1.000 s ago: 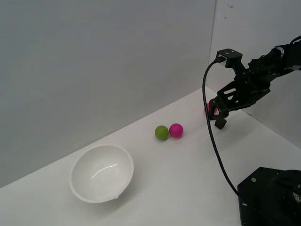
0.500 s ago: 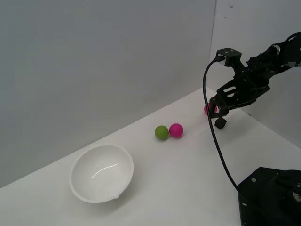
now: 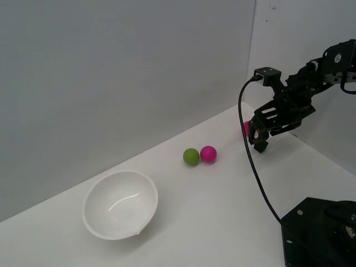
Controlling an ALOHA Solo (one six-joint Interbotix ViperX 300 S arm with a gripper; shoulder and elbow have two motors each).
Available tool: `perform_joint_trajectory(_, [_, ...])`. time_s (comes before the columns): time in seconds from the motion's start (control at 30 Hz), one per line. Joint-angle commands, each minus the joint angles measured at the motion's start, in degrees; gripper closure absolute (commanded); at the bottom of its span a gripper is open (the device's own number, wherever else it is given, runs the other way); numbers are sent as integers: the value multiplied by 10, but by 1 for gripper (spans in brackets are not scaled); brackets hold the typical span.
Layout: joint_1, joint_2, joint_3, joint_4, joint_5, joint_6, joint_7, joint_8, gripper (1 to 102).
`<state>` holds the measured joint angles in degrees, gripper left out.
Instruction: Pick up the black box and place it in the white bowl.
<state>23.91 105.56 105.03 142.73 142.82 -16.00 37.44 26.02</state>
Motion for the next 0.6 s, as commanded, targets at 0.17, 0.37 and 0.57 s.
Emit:
perform_joint_trajectory(0.17, [5,-13,-8,-6,-8,-1,4,10,3])
perform_joint_trajectory(0.37, [5,-24,-18,-6,-8,-2,4,10,3])
perform_joint_trajectory(0.57, [5,-26,-22,-5,-6,-2,4,10,4])
